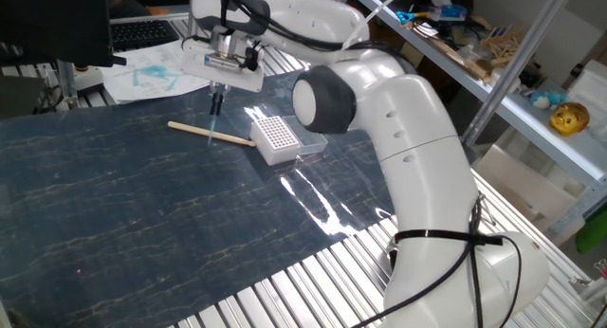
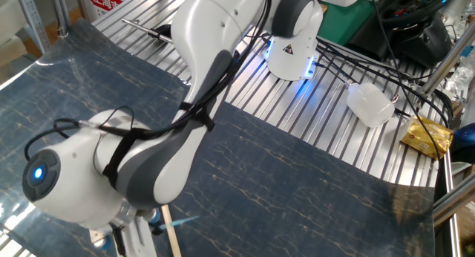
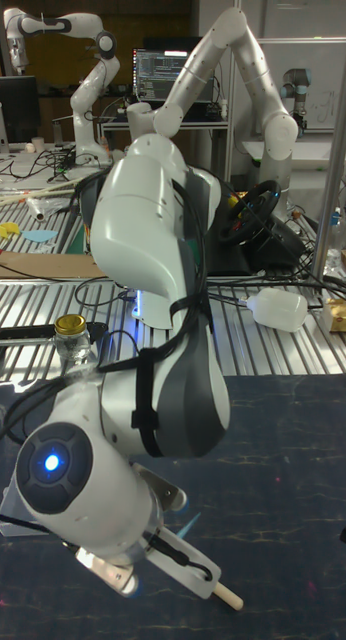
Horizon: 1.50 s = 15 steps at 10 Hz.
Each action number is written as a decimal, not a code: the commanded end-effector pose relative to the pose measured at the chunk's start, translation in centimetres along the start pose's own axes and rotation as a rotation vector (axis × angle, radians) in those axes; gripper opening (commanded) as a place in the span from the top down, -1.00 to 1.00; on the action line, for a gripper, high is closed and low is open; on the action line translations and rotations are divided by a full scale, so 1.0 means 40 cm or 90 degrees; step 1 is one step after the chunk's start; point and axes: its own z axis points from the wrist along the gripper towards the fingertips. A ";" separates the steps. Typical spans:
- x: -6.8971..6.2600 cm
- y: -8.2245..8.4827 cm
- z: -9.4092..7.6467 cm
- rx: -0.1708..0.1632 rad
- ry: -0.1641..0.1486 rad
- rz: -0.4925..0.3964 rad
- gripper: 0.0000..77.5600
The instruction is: Insert a medium pipette tip into the holder for medium pipette tips
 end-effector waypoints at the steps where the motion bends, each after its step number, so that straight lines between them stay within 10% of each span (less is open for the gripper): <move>1: 0.025 -0.015 -0.042 0.011 -0.046 -0.018 0.97; 15: 0.055 -0.092 -0.148 0.050 -0.159 -0.095 0.97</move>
